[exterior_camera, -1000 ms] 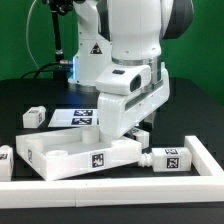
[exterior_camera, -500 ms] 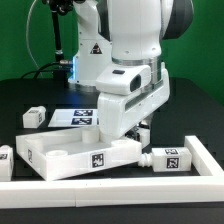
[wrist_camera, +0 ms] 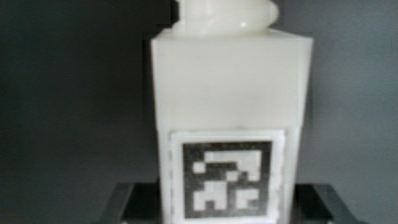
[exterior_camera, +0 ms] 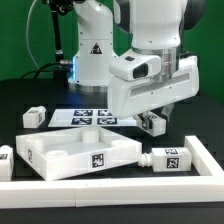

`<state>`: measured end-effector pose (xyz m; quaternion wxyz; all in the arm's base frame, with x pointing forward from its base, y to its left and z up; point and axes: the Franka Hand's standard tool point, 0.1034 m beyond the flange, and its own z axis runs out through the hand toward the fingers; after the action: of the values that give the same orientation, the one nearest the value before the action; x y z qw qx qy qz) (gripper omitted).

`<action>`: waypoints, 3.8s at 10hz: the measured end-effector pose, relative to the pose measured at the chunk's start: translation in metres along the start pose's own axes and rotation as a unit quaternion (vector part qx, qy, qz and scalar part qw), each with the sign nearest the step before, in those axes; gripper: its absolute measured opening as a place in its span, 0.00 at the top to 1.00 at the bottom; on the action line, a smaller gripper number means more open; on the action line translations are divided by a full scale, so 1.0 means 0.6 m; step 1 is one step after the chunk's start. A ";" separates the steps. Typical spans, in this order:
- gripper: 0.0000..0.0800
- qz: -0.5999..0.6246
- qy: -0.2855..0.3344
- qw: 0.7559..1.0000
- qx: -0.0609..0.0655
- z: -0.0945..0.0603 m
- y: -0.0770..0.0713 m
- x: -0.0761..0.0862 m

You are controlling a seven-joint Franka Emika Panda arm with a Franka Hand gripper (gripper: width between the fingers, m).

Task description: Assemble one leg

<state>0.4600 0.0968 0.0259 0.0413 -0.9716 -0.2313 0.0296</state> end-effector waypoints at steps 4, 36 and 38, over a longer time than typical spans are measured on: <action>0.64 0.035 -0.002 0.999 0.002 0.005 -0.003 -0.006; 0.19 -0.224 0.057 0.973 -0.025 -0.072 0.062 0.145; 0.19 -0.318 0.072 0.944 -0.057 -0.072 0.082 0.163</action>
Offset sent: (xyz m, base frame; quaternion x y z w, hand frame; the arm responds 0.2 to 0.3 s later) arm 0.0000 0.0000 0.0000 0.0000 0.0000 0.0000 1.0000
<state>0.5722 0.0942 0.0604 0.0093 -0.8478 -0.5258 -0.0686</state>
